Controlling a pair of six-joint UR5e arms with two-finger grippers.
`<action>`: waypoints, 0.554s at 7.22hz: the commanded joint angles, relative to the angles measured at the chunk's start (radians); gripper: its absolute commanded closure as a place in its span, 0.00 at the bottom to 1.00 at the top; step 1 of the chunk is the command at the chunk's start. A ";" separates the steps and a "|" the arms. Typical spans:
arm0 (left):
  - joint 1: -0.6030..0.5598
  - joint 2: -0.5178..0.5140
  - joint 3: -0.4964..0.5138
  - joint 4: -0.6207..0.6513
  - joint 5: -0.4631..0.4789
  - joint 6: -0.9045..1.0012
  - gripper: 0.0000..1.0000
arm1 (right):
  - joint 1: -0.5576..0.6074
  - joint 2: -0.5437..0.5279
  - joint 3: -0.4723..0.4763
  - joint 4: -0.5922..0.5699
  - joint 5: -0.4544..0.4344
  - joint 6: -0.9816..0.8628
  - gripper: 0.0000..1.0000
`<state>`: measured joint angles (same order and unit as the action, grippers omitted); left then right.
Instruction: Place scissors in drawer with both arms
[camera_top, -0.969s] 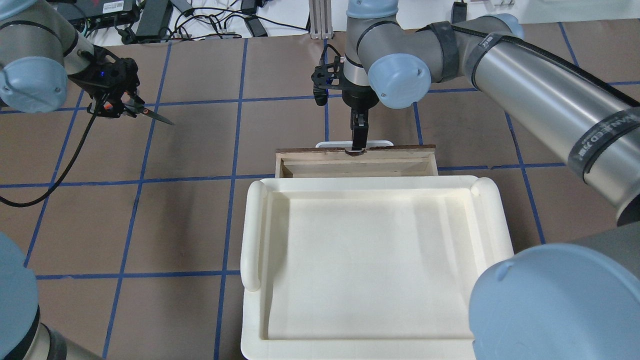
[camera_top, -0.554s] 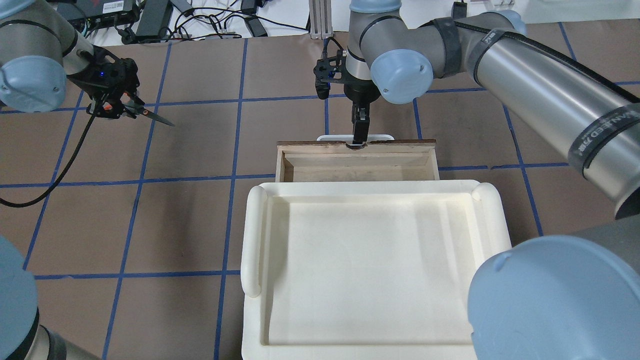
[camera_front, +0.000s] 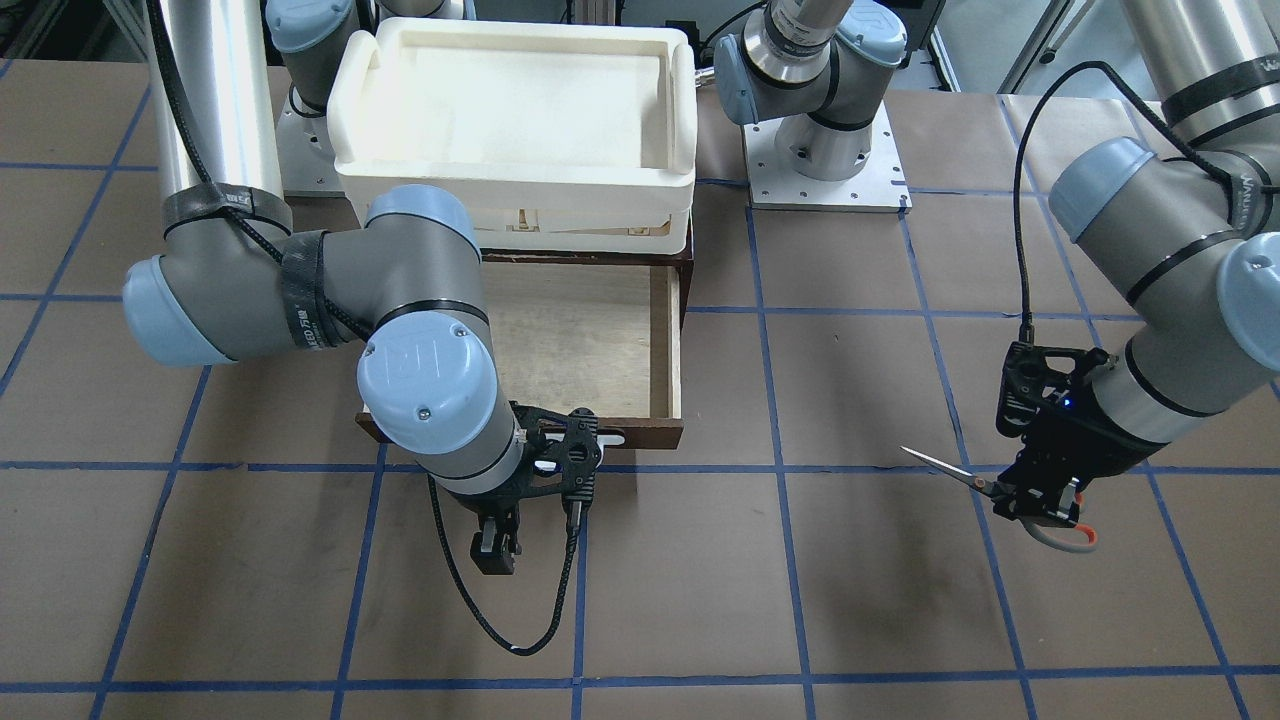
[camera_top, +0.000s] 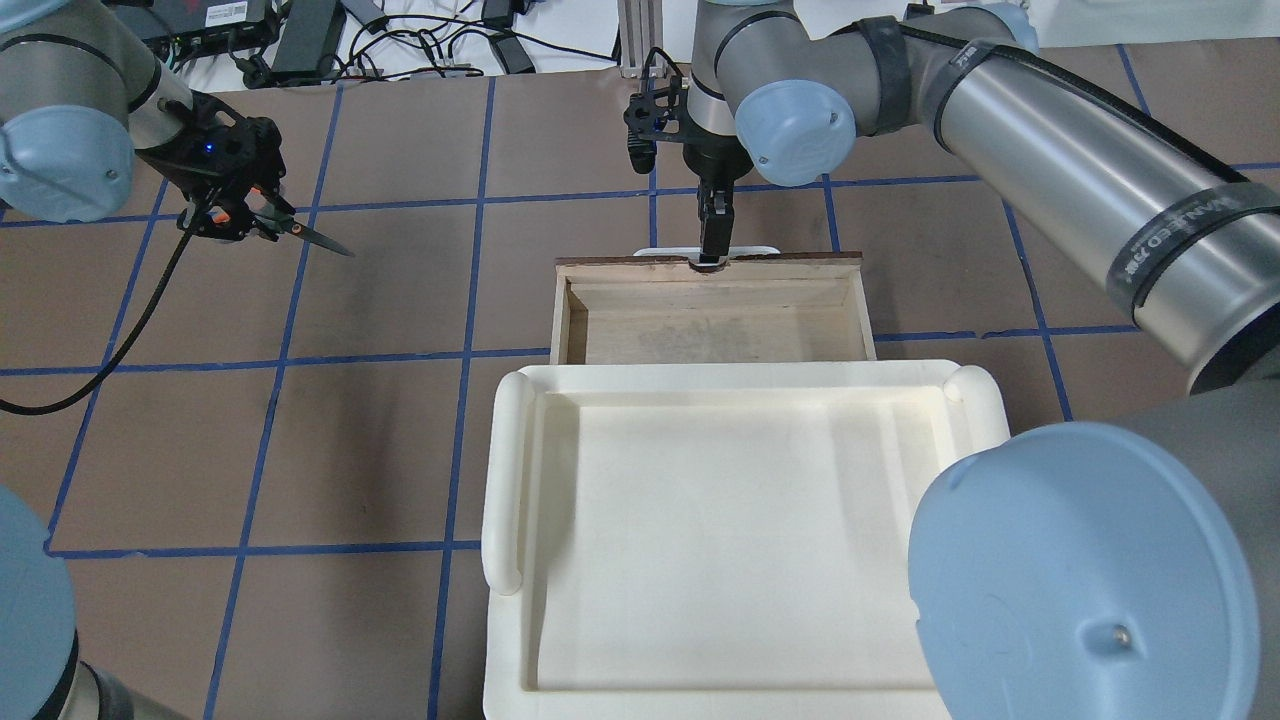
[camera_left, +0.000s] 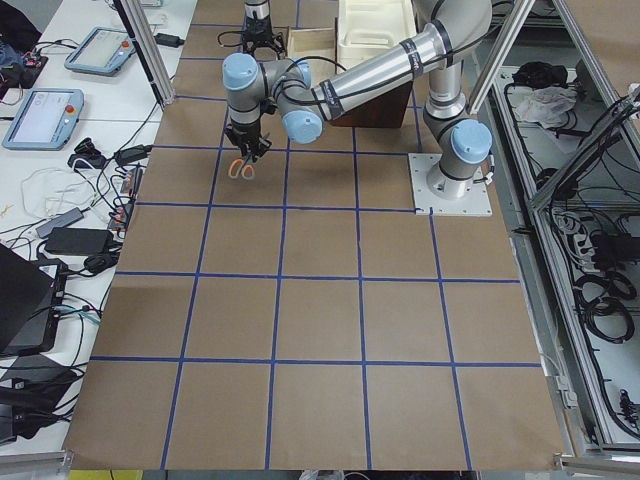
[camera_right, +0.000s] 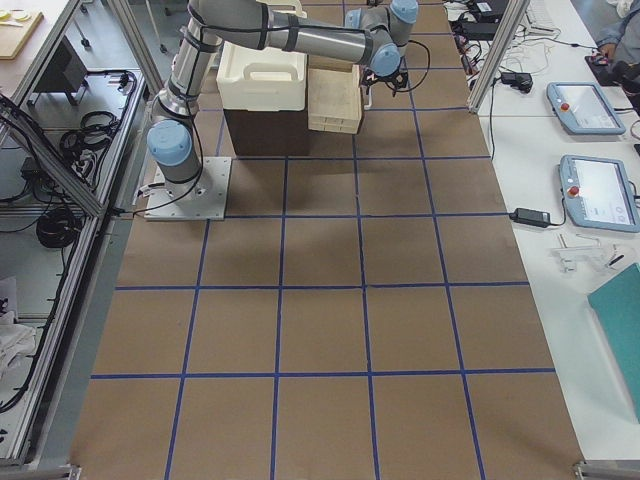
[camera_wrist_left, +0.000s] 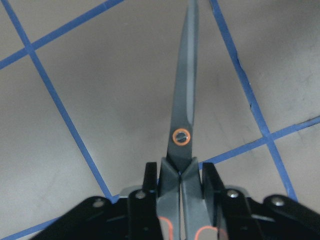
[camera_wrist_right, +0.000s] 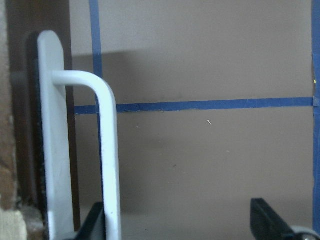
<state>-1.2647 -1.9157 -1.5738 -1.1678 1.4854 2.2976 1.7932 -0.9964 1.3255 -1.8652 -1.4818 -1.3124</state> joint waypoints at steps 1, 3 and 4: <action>0.001 0.000 0.002 -0.001 -0.001 -0.007 1.00 | 0.000 -0.002 -0.002 0.000 0.002 -0.001 0.00; -0.005 -0.011 0.000 -0.006 0.007 -0.007 1.00 | 0.000 -0.016 -0.003 0.006 0.002 0.004 0.00; -0.011 0.000 0.002 -0.006 0.006 -0.007 1.00 | -0.005 -0.046 -0.006 0.015 0.000 0.004 0.00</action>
<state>-1.2700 -1.9219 -1.5730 -1.1722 1.4899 2.2902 1.7920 -1.0141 1.3221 -1.8593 -1.4803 -1.3095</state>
